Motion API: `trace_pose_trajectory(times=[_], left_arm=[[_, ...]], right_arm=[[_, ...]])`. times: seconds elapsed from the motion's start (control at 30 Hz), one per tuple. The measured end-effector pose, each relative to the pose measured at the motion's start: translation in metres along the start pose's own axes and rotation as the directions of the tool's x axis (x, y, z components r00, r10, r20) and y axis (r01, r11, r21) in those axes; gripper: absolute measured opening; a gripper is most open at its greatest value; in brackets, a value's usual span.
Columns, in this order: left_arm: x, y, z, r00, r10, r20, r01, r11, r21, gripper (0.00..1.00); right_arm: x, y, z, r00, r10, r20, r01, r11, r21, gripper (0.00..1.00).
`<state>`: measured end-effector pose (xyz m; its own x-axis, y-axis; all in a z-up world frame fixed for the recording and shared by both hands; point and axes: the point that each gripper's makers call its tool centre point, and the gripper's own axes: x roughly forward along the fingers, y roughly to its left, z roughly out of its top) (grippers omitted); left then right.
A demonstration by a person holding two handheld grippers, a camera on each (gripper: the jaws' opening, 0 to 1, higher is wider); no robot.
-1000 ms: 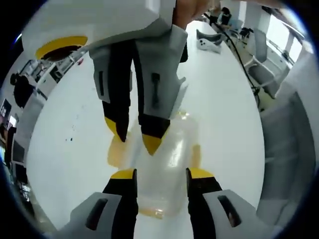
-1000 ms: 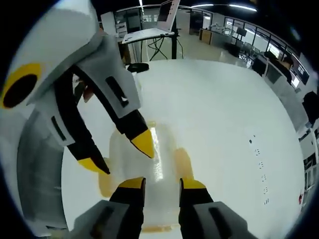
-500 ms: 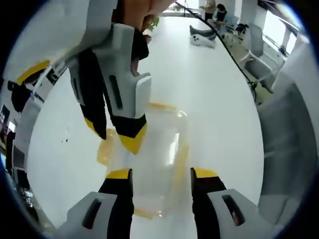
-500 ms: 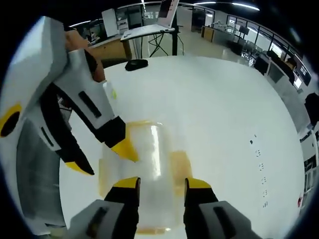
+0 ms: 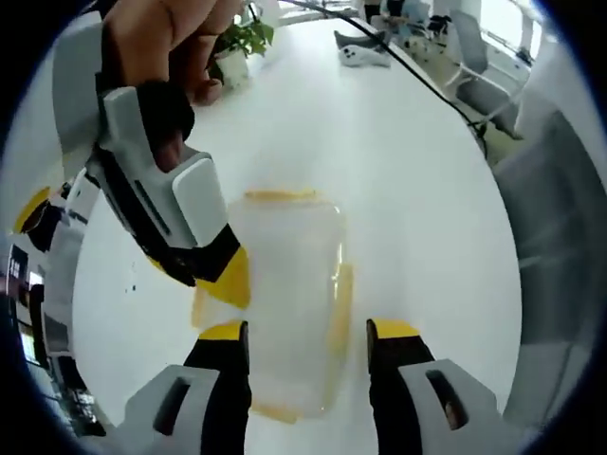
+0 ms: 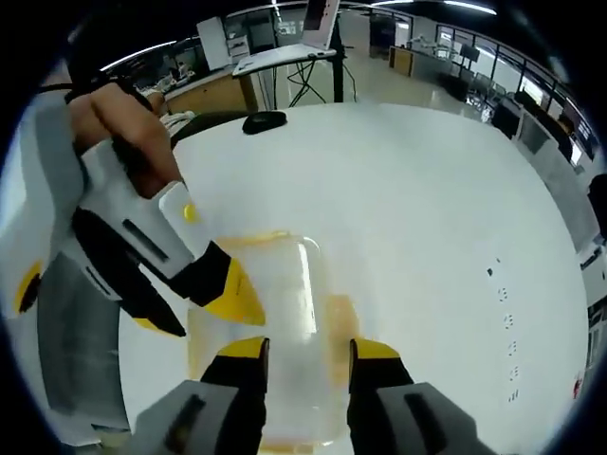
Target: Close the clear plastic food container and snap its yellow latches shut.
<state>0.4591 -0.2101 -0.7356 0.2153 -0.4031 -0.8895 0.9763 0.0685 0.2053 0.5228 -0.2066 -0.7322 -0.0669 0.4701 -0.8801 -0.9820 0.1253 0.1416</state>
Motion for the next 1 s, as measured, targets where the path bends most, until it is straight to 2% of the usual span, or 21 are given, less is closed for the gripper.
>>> trace_pose_trajectory(times=[0.23, 0.53, 0.67, 0.73, 0.77, 0.8, 0.83, 0.87, 1.0], left_arm=[[0.003, 0.004, -0.003, 0.998, 0.051, -0.026, -0.049, 0.996, 0.070, 0.42], [0.005, 0.006, -0.003, 0.996, 0.081, -0.037, -0.078, 0.994, 0.075, 0.40], [0.007, 0.007, -0.003, 0.994, 0.097, -0.056, -0.093, 0.994, 0.060, 0.38], [0.008, 0.008, -0.003, 0.991, 0.110, -0.071, -0.107, 0.993, 0.043, 0.37], [0.007, 0.008, -0.003, 0.991, 0.111, -0.071, -0.108, 0.993, 0.036, 0.37], [0.007, 0.011, 0.001, 0.993, 0.108, -0.049, -0.106, 0.994, 0.034, 0.35], [0.002, 0.012, -0.003, 0.992, 0.107, -0.072, -0.107, 0.994, 0.011, 0.35], [0.006, 0.010, -0.002, 0.991, 0.111, -0.075, -0.110, 0.994, 0.021, 0.35], [0.009, 0.009, -0.003, 0.991, 0.116, -0.067, -0.116, 0.993, 0.017, 0.35]], right_arm=[[0.002, -0.002, 0.001, 1.000, 0.021, -0.014, -0.021, 1.000, -0.023, 0.29], [0.005, -0.001, 0.001, 0.994, 0.069, -0.087, -0.072, 0.997, -0.034, 0.28], [0.006, -0.003, 0.000, 0.983, 0.083, -0.161, -0.092, 0.995, -0.048, 0.24], [0.007, -0.002, -0.001, 0.971, 0.088, -0.224, -0.098, 0.995, -0.035, 0.23], [0.009, -0.001, 0.000, 0.965, 0.094, -0.243, -0.113, 0.991, -0.066, 0.23], [0.012, -0.001, 0.006, 0.969, 0.108, -0.221, -0.124, 0.990, -0.059, 0.23], [0.011, -0.001, 0.007, 0.965, 0.112, -0.235, -0.129, 0.990, -0.058, 0.23], [0.009, 0.000, 0.005, 0.964, 0.131, -0.230, -0.143, 0.989, -0.036, 0.24], [0.008, 0.000, 0.003, 0.961, 0.152, -0.232, -0.165, 0.986, -0.038, 0.24]])
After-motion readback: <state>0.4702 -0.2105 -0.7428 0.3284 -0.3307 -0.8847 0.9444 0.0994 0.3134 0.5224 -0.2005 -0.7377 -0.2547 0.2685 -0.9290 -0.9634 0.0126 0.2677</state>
